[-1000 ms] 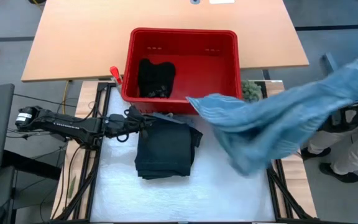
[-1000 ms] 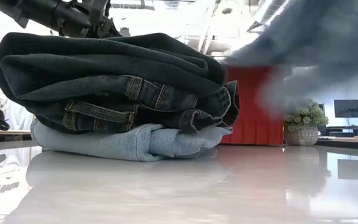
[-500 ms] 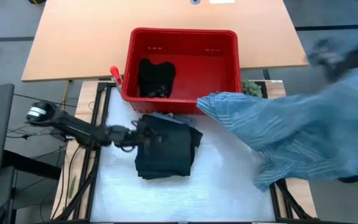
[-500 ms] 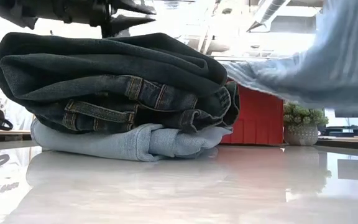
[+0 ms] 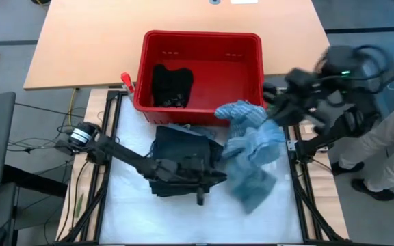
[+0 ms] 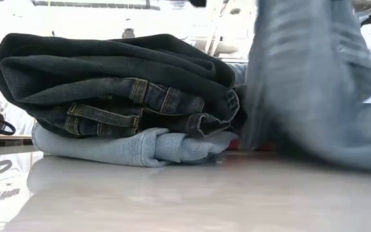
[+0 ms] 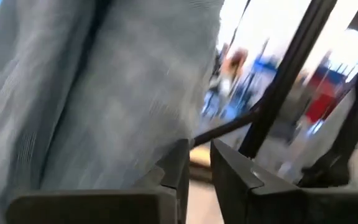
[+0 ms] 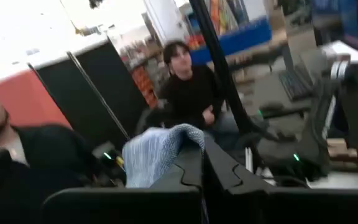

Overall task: Fold Laundry from Bin
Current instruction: Remove the blue and white patterned shirt from the red laundry bin

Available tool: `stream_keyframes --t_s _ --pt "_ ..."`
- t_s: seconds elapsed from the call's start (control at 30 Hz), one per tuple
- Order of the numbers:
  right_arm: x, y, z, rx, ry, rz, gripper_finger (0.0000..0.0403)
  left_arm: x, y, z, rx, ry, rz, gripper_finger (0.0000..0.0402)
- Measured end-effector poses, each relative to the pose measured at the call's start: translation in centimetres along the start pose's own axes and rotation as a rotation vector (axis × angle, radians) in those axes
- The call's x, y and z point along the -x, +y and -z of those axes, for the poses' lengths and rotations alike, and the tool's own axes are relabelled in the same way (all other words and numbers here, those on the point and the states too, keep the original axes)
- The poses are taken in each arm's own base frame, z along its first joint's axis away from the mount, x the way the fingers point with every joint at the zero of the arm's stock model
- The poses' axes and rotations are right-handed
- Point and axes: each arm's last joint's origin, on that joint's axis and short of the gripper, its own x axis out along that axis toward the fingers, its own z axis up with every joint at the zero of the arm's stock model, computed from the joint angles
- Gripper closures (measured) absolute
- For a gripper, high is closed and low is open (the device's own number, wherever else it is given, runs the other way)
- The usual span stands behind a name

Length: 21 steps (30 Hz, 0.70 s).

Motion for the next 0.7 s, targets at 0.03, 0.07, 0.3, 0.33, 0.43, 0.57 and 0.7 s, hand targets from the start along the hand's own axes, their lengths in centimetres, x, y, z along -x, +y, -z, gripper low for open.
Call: stream_keyframes --t_s 0.03,0.07,0.3,0.33,0.43,0.57,0.7 --pt "-0.5 -0.3 0.2 0.001 0.015 0.011 0.0382 -0.3 -0.3 -0.7 -0.03 0.043 -0.013 0.0345" --pt "-0.9 -0.6 0.4 -0.006 0.026 0.033 0.0382 -0.7 -0.6 -1.6 -0.063 0.086 -0.02 0.0337" --pt "-3.7 -3.3 1.0 -0.045 0.069 0.132 0.0381 -0.9 -3.6 -7.1 -0.335 0.357 -0.004 0.0273" --pt "-3.9 -3.8 1.1 -0.055 0.071 0.158 0.0381 -0.7 -3.9 -7.7 -0.381 0.39 0.002 0.0264" --pt "-4.1 -5.1 1.0 -0.097 0.06 0.217 0.0381 -0.2 -4.9 -9.1 -0.539 0.442 0.029 0.0243" --pt "-3.2 -6.4 0.4 -0.134 0.023 0.28 0.0381 0.8 -6.9 -10.6 -0.778 0.432 0.1 0.0234" --pt "-2.5 -8.0 0.1 -0.169 0.002 0.352 0.0381 1.6 -9.1 -10.6 -1.075 0.367 0.122 0.0233"
